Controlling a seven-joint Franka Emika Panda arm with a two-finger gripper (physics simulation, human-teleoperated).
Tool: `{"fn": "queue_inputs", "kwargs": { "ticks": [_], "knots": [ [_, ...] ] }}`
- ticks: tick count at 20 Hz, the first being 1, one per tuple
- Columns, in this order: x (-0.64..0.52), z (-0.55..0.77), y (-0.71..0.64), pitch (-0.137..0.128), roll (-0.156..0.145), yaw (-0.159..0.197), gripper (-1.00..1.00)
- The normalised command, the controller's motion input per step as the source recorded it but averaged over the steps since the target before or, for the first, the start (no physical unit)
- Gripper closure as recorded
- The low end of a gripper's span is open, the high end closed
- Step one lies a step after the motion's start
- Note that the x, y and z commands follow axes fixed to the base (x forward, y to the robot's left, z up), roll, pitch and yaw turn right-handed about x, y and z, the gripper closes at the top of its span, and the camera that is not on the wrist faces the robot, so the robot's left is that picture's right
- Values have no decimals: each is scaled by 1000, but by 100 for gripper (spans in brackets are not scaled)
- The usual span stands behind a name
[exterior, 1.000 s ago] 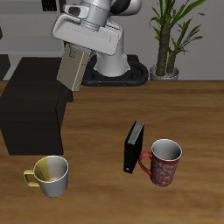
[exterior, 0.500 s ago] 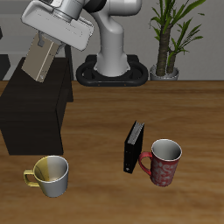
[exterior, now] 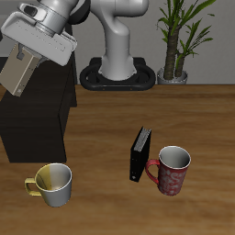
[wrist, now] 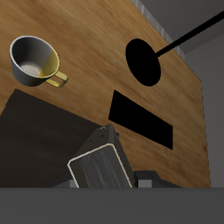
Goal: Place the yellow book flat on top of the shelf
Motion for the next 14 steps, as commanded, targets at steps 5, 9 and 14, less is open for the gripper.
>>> {"fn": "queue_inputs", "kwargs": {
  "ticks": [5, 9, 14],
  "knots": [
    [188, -392, -149, 47, -49, 12, 100],
    [105, -505, 155, 96, 17, -5, 100],
    [124, -566, 466, 222, 82, -99, -100]
  ]
}}
